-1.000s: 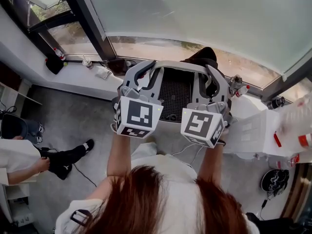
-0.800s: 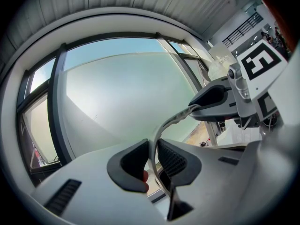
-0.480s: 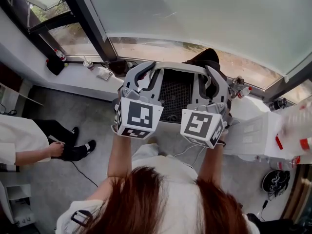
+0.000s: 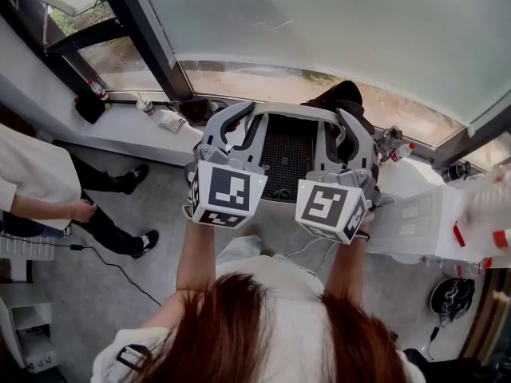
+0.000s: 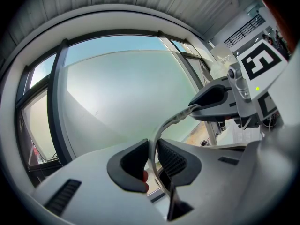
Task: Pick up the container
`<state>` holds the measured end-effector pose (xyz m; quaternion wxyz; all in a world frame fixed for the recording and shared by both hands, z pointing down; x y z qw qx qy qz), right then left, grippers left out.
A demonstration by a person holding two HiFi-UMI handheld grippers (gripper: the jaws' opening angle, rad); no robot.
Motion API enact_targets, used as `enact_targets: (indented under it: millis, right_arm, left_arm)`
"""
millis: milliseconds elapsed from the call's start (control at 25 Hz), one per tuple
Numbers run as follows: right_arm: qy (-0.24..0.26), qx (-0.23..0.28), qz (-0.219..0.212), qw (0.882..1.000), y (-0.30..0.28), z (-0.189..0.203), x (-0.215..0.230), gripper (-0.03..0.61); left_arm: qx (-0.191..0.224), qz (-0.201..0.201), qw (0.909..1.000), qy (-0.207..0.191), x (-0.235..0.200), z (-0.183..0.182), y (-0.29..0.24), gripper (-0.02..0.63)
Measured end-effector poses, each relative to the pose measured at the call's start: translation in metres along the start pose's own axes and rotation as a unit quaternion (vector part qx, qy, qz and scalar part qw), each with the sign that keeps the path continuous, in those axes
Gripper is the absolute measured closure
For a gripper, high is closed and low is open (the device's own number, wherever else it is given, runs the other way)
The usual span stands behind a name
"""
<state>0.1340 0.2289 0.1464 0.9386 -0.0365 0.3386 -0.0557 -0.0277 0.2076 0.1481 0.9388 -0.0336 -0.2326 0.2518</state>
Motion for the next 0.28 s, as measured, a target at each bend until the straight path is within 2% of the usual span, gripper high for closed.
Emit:
enact_targets:
  millis: [280]
  right_arm:
    - [0.003,-0.002,-0.003,1.000,-0.012,-0.006,-0.007,0.485]
  left_arm:
    - [-0.002,0.001,1.0000,0.004,-0.012,0.008,-0.005,0.537]
Point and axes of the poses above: the fingertips, and each gripper's own axes: y backward along the fingers, x to its right, z out of its underside, the point moved 8 cm from there along y, backward along the fingers, and after that the axes turned 3 degrees about -x, right-handed, at the moved point
